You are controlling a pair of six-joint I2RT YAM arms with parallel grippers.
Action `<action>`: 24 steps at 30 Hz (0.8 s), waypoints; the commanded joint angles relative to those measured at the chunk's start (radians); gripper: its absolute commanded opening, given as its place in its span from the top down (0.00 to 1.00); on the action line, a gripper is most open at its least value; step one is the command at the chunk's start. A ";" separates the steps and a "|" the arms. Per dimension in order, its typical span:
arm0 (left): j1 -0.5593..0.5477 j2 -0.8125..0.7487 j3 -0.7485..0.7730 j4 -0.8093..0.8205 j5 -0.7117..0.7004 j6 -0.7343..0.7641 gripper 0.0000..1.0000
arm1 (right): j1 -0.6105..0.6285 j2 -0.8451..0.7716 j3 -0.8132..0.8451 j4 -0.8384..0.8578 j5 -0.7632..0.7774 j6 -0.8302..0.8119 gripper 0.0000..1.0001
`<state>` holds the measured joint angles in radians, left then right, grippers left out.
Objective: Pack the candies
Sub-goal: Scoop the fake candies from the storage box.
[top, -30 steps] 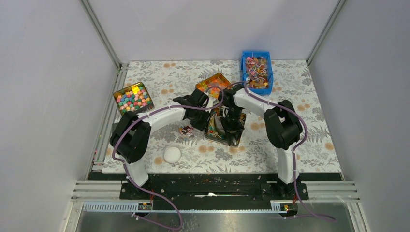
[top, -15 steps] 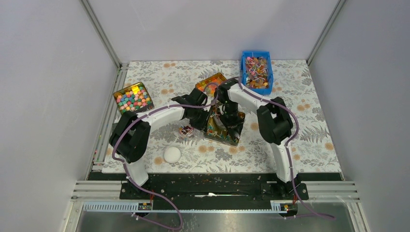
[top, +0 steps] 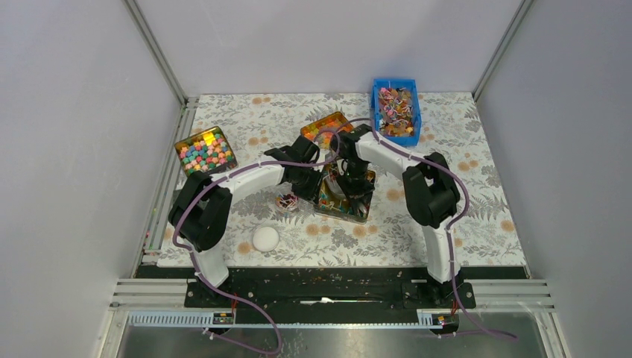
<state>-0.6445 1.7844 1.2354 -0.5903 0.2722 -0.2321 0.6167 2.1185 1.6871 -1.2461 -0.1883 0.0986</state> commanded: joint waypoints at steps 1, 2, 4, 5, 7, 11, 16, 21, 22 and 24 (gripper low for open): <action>-0.022 -0.017 0.028 0.047 0.065 0.018 0.83 | 0.002 -0.068 -0.056 0.286 -0.004 0.066 1.00; -0.022 -0.019 0.025 0.049 0.066 0.016 0.83 | 0.000 -0.077 -0.069 0.307 0.000 0.066 1.00; -0.023 -0.019 0.023 0.054 0.068 0.012 0.83 | 0.002 -0.104 -0.102 0.353 -0.001 0.061 1.00; -0.023 -0.019 0.023 0.055 0.070 0.010 0.83 | 0.001 -0.117 -0.133 0.379 0.000 0.064 1.00; -0.022 -0.021 0.022 0.056 0.071 0.007 0.83 | 0.001 -0.145 -0.175 0.422 0.011 0.061 1.00; -0.022 -0.033 0.015 0.072 0.062 -0.007 0.82 | 0.001 -0.230 -0.301 0.530 0.032 0.047 1.00; -0.020 -0.043 0.013 0.087 0.061 -0.021 0.79 | 0.002 -0.296 -0.426 0.635 0.022 0.029 1.00; -0.016 -0.051 0.013 0.096 0.068 -0.038 0.77 | 0.003 -0.346 -0.501 0.700 0.029 0.020 1.00; -0.016 -0.053 0.013 0.096 0.067 -0.039 0.77 | 0.003 -0.351 -0.508 0.705 0.030 0.017 1.00; -0.014 -0.059 0.015 0.096 0.067 -0.042 0.76 | 0.003 -0.355 -0.519 0.710 0.030 0.016 1.00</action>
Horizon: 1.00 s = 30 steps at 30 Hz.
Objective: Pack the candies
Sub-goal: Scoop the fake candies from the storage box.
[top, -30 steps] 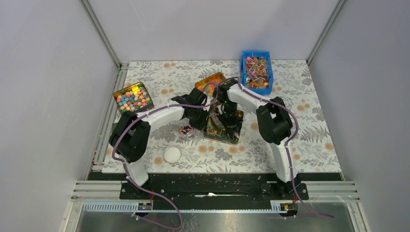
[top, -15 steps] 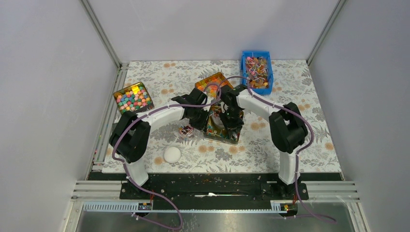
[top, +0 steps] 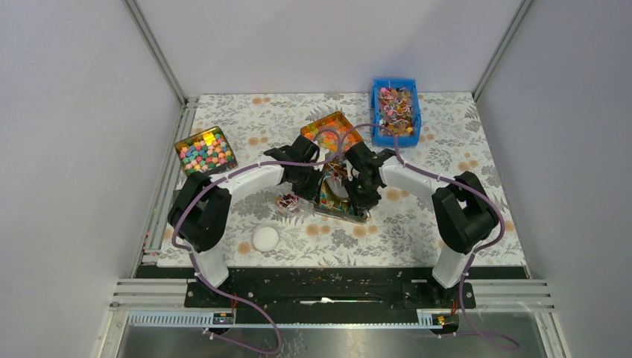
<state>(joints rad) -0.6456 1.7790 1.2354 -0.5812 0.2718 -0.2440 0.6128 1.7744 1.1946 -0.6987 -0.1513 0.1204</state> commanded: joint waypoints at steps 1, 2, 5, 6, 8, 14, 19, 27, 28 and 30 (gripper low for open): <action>-0.011 -0.057 0.015 0.087 0.066 -0.032 0.76 | 0.006 -0.015 -0.029 0.162 -0.009 -0.006 1.00; -0.010 -0.059 0.015 0.087 0.067 -0.033 0.76 | 0.007 -0.020 -0.030 0.162 -0.010 -0.006 1.00; -0.007 -0.073 0.019 0.086 0.066 -0.041 0.74 | 0.007 -0.037 -0.033 0.162 -0.010 -0.006 1.00; -0.006 -0.078 0.020 0.087 0.065 -0.044 0.74 | 0.006 -0.043 -0.034 0.160 -0.008 -0.005 1.00; -0.005 -0.090 0.025 0.086 0.061 -0.049 0.73 | 0.006 -0.053 -0.026 0.137 -0.001 -0.007 1.00; 0.007 -0.127 0.022 0.078 0.032 -0.055 0.69 | 0.008 -0.091 -0.029 0.080 0.019 0.002 1.00; 0.025 -0.167 -0.010 0.078 0.016 -0.059 0.66 | 0.012 -0.138 -0.061 0.076 0.021 0.008 1.00; 0.052 -0.285 -0.079 0.078 -0.010 -0.075 0.64 | 0.031 -0.216 -0.092 0.061 0.050 0.020 1.00; 0.057 -0.303 -0.088 0.078 -0.011 -0.079 0.64 | 0.036 -0.223 -0.093 0.059 0.051 0.021 1.00; 0.066 -0.339 -0.113 0.078 -0.013 -0.087 0.64 | 0.045 -0.234 -0.098 0.050 0.060 0.024 1.00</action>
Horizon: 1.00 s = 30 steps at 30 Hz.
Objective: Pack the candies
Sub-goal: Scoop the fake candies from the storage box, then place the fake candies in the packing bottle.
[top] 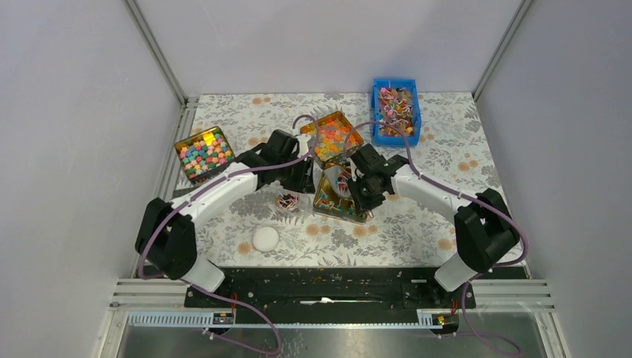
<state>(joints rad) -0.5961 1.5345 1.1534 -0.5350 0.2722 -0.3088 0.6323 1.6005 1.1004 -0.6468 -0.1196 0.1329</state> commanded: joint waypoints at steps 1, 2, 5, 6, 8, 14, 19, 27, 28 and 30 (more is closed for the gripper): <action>0.021 -0.114 -0.042 0.032 -0.017 -0.027 0.63 | 0.031 -0.068 -0.009 -0.007 0.034 0.014 1.00; 0.025 -0.135 -0.052 0.032 -0.022 -0.030 0.63 | 0.039 -0.077 -0.013 -0.010 0.039 0.015 1.00; 0.042 -0.199 -0.085 0.028 -0.032 -0.041 0.63 | 0.063 -0.108 -0.027 -0.028 0.058 0.023 1.00; 0.048 -0.222 -0.097 0.026 -0.035 -0.044 0.63 | 0.069 -0.121 -0.030 -0.038 0.066 0.028 1.00; 0.060 -0.265 -0.119 0.019 -0.038 -0.051 0.62 | 0.088 -0.147 -0.035 -0.061 0.080 0.035 1.00; 0.098 -0.404 -0.198 -0.010 -0.049 -0.061 0.62 | 0.151 -0.228 -0.026 -0.145 0.115 0.059 1.00; 0.129 -0.506 -0.262 -0.049 -0.059 -0.064 0.61 | 0.199 -0.262 0.003 -0.216 0.115 0.071 1.00; 0.151 -0.632 -0.276 -0.140 -0.100 -0.058 0.59 | 0.271 -0.260 0.089 -0.310 0.115 0.085 1.00; 0.152 -0.643 -0.275 -0.150 -0.104 -0.057 0.59 | 0.285 -0.253 0.103 -0.320 0.114 0.087 1.00; 0.153 -0.661 -0.272 -0.167 -0.111 -0.056 0.57 | 0.306 -0.238 0.131 -0.328 0.115 0.092 1.00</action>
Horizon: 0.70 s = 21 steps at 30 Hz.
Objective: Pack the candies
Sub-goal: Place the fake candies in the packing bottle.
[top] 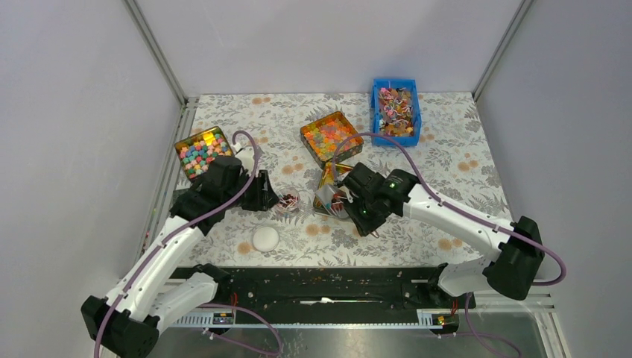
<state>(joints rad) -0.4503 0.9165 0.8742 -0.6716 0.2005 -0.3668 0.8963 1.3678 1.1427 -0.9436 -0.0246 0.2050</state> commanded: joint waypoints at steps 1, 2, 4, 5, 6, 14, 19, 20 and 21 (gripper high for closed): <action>0.008 -0.050 0.009 -0.037 -0.040 0.002 0.57 | 0.053 0.000 0.097 -0.034 0.020 0.022 1.00; 0.008 -0.058 0.010 -0.042 -0.043 0.002 0.57 | 0.063 0.008 0.107 -0.034 0.020 0.025 1.00; 0.009 -0.069 0.011 -0.048 -0.048 -0.001 0.57 | 0.079 0.025 0.124 -0.035 0.020 0.031 1.00; 0.009 -0.074 0.011 -0.052 -0.049 -0.002 0.57 | 0.085 0.033 0.134 -0.035 0.016 0.032 1.00; 0.009 -0.078 0.011 -0.055 -0.051 -0.004 0.56 | 0.091 0.043 0.143 -0.034 0.015 0.035 1.00; 0.009 -0.104 0.009 -0.072 -0.054 0.001 0.56 | 0.106 0.151 0.275 -0.078 -0.032 0.032 1.00; 0.010 -0.108 0.013 -0.075 -0.053 0.018 0.55 | 0.106 0.250 0.398 -0.147 -0.062 0.019 1.00; 0.010 -0.106 0.015 -0.076 -0.054 0.021 0.55 | 0.106 0.267 0.417 -0.165 -0.063 0.013 1.00; 0.010 -0.104 0.016 -0.077 -0.054 0.025 0.55 | 0.106 0.282 0.435 -0.173 -0.061 0.008 1.00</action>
<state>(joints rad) -0.4458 0.8234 0.8742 -0.7670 0.1703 -0.3630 0.9939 1.6051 1.4818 -1.0508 -0.0582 0.2283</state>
